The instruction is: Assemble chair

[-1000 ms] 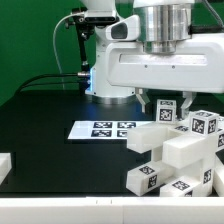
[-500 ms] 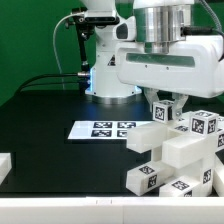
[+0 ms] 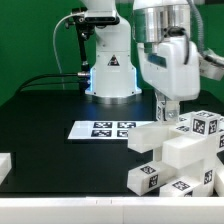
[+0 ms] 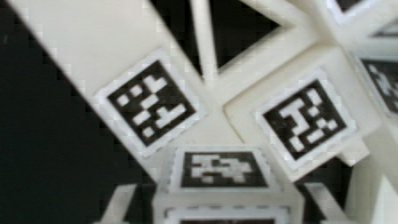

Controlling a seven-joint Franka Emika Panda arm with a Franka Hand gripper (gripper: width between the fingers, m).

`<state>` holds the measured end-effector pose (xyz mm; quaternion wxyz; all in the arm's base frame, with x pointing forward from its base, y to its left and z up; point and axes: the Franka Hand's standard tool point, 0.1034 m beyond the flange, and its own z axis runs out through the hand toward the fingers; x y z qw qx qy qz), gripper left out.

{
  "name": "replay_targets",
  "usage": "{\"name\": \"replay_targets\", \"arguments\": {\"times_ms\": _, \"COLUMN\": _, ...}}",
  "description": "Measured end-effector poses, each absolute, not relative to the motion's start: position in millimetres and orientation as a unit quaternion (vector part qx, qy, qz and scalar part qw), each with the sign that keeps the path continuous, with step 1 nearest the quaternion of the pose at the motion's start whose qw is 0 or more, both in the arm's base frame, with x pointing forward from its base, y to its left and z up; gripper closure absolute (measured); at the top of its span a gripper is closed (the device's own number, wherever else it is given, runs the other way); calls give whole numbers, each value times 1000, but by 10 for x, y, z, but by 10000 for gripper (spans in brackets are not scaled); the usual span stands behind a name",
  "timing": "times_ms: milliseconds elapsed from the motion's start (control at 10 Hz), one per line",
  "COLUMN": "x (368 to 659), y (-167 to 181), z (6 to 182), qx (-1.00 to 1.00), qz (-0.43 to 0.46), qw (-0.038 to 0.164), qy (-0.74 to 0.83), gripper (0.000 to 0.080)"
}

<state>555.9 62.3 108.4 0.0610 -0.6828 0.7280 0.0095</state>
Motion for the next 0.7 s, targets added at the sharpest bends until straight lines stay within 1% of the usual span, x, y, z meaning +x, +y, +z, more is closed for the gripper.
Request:
{"name": "replay_targets", "arguments": {"times_ms": 100, "x": 5558, "y": 628, "z": 1084, "qx": -671, "qz": 12, "qw": 63, "qy": 739, "gripper": 535}}
{"name": "replay_targets", "arguments": {"times_ms": 200, "x": 5554, "y": 640, "z": 1076, "qx": -663, "qz": 14, "qw": 63, "qy": 746, "gripper": 459}}
{"name": "replay_targets", "arguments": {"times_ms": 300, "x": 5552, "y": 641, "z": 1071, "qx": -674, "qz": 13, "qw": 63, "qy": 736, "gripper": 320}}
{"name": "replay_targets", "arguments": {"times_ms": 400, "x": 5552, "y": 643, "z": 1072, "qx": -689, "qz": 13, "qw": 63, "qy": 722, "gripper": 320}}
{"name": "replay_targets", "arguments": {"times_ms": 500, "x": 5566, "y": 657, "z": 1091, "qx": -716, "qz": 14, "qw": 63, "qy": 695, "gripper": 205}}
{"name": "replay_targets", "arguments": {"times_ms": 600, "x": 5587, "y": 667, "z": 1116, "qx": -765, "qz": 11, "qw": 63, "qy": 641, "gripper": 205}}
{"name": "replay_targets", "arguments": {"times_ms": 700, "x": 5596, "y": 692, "z": 1131, "qx": -817, "qz": 10, "qw": 62, "qy": 573, "gripper": 161}}
